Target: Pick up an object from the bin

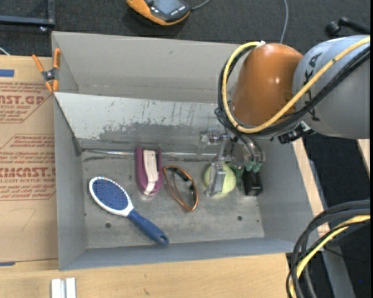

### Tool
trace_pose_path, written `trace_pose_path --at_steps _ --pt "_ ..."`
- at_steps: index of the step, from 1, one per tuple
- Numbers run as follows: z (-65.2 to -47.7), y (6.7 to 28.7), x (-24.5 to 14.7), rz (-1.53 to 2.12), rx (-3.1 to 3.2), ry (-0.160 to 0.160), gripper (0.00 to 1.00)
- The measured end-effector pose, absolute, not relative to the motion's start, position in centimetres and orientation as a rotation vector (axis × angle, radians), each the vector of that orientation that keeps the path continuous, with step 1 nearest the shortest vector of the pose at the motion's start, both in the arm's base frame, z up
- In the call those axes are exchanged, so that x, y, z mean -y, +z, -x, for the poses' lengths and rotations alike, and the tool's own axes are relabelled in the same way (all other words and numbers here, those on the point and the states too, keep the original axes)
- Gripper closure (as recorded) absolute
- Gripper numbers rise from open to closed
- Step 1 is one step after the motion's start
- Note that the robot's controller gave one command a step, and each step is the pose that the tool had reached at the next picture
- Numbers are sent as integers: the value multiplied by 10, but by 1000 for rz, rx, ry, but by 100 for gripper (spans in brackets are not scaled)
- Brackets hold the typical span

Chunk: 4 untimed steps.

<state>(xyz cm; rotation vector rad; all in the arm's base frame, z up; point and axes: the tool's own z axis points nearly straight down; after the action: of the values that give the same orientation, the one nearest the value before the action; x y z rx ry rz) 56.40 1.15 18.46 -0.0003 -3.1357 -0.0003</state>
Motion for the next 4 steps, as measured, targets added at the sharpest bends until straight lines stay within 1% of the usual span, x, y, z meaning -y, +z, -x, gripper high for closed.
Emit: trace_pose_path --at_steps 1,2,3,4 --pt "-566 189 -12 1 3143 -1 0" --pt "-579 108 -13 -481 3108 -1 0" --pt "-576 142 -10 -464 3110 -3 0" --pt "-574 104 -19 -276 3131 -4 0"
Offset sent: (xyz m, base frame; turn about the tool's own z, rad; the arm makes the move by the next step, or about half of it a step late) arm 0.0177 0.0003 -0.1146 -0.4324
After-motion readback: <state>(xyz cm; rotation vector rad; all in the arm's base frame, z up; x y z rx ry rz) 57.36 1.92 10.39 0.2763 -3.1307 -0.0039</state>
